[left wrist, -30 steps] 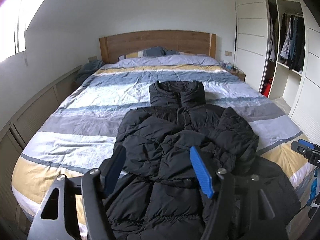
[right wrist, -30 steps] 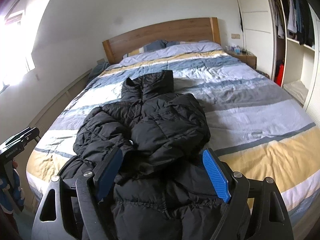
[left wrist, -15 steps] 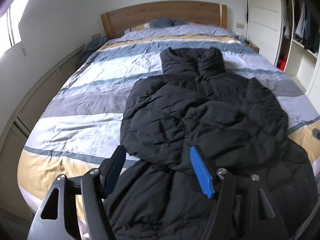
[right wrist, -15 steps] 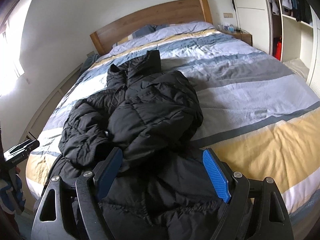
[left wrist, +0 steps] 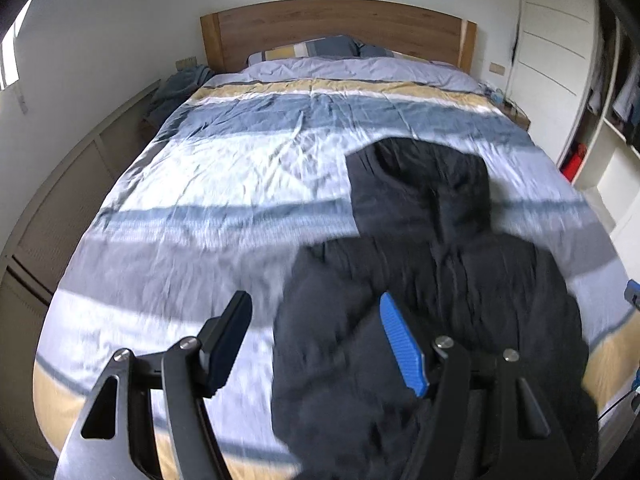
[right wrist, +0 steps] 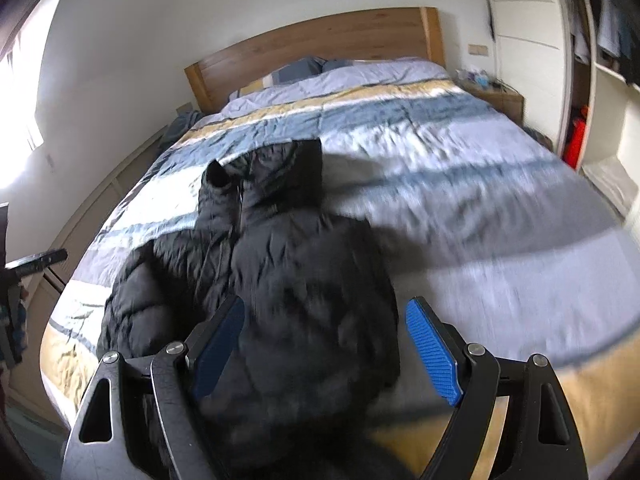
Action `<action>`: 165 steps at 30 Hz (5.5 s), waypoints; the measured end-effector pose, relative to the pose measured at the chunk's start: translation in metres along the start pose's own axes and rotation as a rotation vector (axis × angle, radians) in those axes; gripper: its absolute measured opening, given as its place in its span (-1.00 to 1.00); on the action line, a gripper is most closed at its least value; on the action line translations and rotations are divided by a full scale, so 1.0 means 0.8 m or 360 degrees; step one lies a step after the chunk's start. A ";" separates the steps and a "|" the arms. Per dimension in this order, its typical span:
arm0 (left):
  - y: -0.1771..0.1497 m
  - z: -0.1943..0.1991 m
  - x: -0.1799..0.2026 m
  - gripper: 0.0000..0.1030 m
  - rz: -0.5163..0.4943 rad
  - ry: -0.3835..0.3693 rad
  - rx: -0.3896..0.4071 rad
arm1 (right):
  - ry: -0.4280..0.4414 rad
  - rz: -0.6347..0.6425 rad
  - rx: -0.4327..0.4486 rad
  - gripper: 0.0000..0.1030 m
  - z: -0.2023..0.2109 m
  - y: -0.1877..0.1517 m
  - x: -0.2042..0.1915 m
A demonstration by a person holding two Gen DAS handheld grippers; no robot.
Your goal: Fold large clothes
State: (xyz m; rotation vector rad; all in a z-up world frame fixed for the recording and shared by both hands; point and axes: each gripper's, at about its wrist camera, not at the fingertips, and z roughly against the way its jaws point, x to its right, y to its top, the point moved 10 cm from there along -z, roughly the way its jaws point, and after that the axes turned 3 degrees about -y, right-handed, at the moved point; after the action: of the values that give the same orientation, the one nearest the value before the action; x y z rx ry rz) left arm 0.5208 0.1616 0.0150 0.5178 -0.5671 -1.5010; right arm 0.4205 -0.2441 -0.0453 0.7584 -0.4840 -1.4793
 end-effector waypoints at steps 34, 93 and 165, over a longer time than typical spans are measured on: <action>0.187 -0.474 0.091 0.37 0.0592 -0.0730 -0.0176 | 0.0302 -0.0139 -0.0231 0.50 -0.503 0.220 -0.062; -0.277 0.020 0.114 -0.16 0.0009 -0.0609 -0.0347 | 0.0366 0.0124 -0.0342 0.46 -0.032 -0.152 -0.040; -0.367 0.149 0.051 0.24 0.0004 -0.0224 -0.0055 | 0.0043 0.0244 -0.0185 0.56 0.117 -0.229 0.004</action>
State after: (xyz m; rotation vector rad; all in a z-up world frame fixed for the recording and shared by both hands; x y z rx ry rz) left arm 0.2186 0.1212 -0.0795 0.3865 -0.6495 -1.5503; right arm 0.2255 -0.2493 -0.1112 0.6348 -0.4223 -1.3409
